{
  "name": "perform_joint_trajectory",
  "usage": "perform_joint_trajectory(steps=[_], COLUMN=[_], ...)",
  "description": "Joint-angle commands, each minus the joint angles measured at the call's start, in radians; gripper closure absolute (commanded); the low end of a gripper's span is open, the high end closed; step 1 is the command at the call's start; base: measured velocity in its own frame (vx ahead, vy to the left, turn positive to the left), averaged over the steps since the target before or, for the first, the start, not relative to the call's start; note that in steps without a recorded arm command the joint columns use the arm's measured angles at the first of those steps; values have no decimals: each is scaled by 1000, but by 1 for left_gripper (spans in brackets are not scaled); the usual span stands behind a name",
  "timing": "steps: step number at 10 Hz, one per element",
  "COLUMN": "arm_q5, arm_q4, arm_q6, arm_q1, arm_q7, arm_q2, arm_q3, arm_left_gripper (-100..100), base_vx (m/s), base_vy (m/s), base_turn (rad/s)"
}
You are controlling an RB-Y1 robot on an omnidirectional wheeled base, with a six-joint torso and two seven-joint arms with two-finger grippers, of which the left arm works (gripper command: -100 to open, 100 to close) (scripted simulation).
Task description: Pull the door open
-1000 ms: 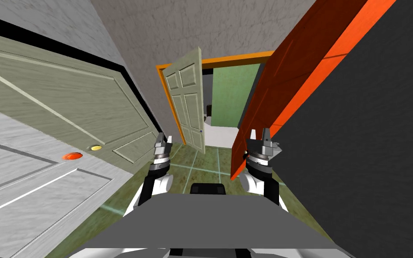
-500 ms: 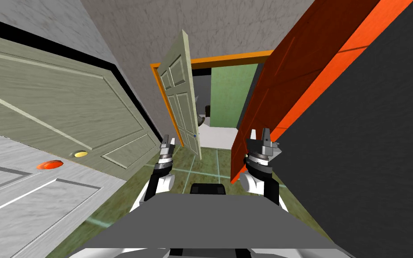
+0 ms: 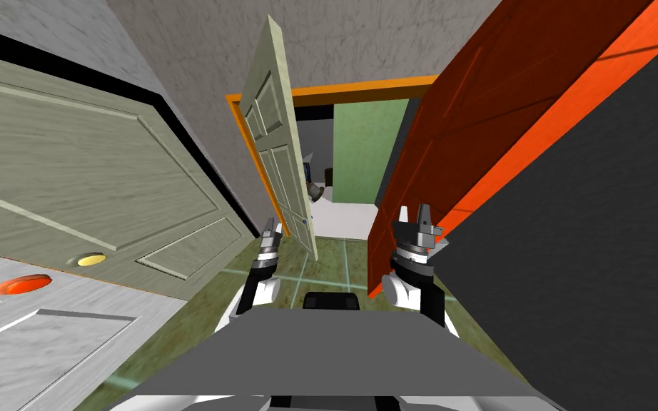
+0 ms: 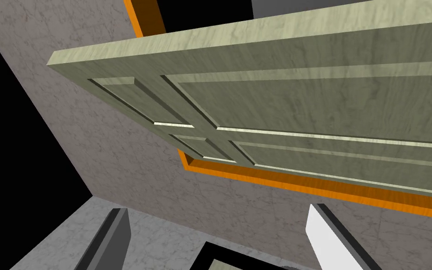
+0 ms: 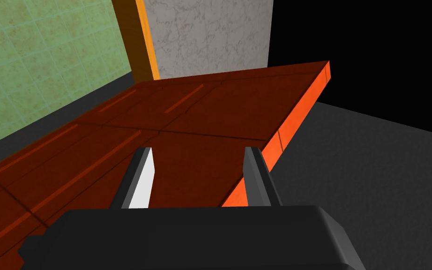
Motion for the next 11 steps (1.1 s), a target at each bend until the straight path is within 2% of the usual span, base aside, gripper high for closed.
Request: perform_joint_trajectory(steps=[1, 11], arm_q5=[-1, -2], arm_q4=[43, 246], arm_q6=[-5, -34], arm_q1=[-14, -74], arm_q7=[2, 18], arm_q2=[3, 16], arm_q3=[-1, -2], arm_left_gripper=[-100, -100], base_vx=[153, 102], base_vy=[-23, -11], base_turn=[-52, -43])
